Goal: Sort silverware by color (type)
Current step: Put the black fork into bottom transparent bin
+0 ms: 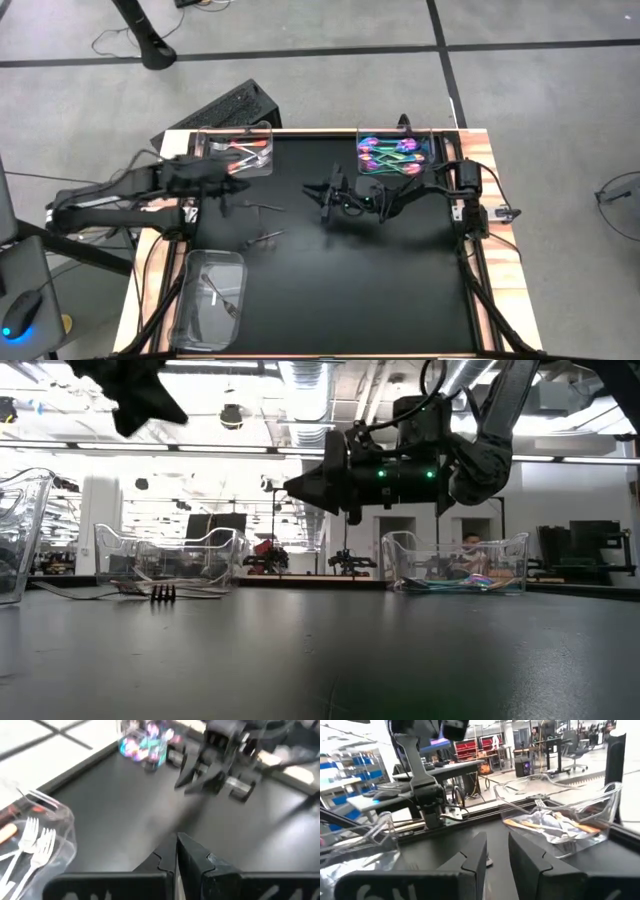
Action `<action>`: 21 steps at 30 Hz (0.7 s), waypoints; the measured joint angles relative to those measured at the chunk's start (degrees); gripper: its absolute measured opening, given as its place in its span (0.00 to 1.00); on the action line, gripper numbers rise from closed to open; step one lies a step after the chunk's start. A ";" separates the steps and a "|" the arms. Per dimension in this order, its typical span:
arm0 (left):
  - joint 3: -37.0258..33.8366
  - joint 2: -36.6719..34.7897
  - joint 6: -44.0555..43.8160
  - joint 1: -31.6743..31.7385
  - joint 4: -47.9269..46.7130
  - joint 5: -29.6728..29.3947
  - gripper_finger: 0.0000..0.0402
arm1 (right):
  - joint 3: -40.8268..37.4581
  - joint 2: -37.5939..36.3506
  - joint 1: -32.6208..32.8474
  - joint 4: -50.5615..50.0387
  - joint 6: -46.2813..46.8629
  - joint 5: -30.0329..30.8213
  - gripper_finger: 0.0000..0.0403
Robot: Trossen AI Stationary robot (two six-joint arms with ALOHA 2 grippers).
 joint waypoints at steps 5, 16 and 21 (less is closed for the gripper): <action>-1.49 -2.33 1.00 -1.43 0.95 -3.57 0.00 | 0.78 0.00 0.57 -1.15 1.19 0.00 0.26; -15.17 16.72 -0.85 -4.10 14.35 10.07 0.24 | 1.31 0.00 0.96 -9.08 0.76 0.00 0.26; -15.17 25.57 -0.45 -7.22 15.90 9.58 0.34 | 1.31 0.02 0.57 -10.22 0.73 0.02 0.26</action>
